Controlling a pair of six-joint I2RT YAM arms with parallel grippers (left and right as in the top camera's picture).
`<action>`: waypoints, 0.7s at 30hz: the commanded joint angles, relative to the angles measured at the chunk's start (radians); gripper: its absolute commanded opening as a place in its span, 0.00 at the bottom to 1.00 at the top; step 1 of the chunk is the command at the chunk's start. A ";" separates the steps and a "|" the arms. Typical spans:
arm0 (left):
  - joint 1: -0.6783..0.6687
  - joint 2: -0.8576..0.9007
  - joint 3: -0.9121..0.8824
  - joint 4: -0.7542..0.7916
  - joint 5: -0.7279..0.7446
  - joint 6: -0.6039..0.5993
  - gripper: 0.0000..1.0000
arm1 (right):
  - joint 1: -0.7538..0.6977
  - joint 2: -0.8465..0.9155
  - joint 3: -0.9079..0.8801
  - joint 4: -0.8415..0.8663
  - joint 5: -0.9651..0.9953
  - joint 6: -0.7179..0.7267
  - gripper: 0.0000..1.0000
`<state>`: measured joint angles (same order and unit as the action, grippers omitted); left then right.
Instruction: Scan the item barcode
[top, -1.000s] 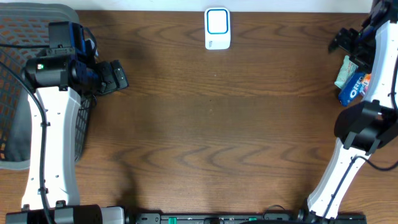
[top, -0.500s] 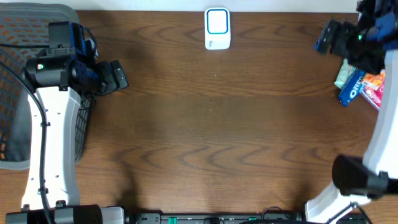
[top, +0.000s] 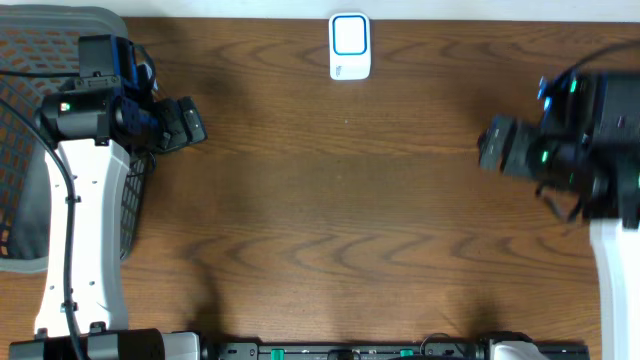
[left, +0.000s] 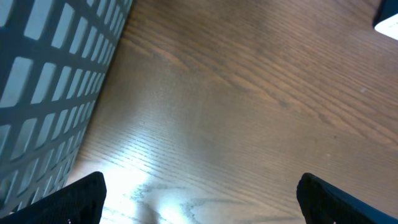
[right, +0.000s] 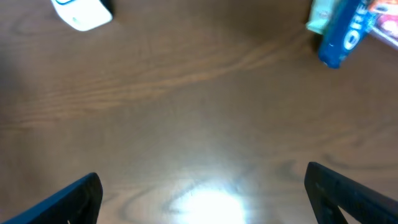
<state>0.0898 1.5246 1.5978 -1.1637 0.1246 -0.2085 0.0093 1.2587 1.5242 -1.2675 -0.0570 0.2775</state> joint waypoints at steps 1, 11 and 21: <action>0.003 0.000 0.002 -0.003 -0.010 0.005 0.98 | 0.019 -0.153 -0.171 0.078 -0.005 -0.001 0.99; 0.003 0.000 0.001 -0.003 -0.010 0.005 0.98 | 0.019 -0.264 -0.346 0.021 -0.005 -0.002 0.99; 0.003 0.000 0.001 -0.003 -0.010 0.005 0.98 | 0.018 -0.251 -0.346 0.003 -0.005 -0.002 0.99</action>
<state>0.0898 1.5246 1.5978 -1.1633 0.1242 -0.2085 0.0174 1.0073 1.1812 -1.2629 -0.0597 0.2775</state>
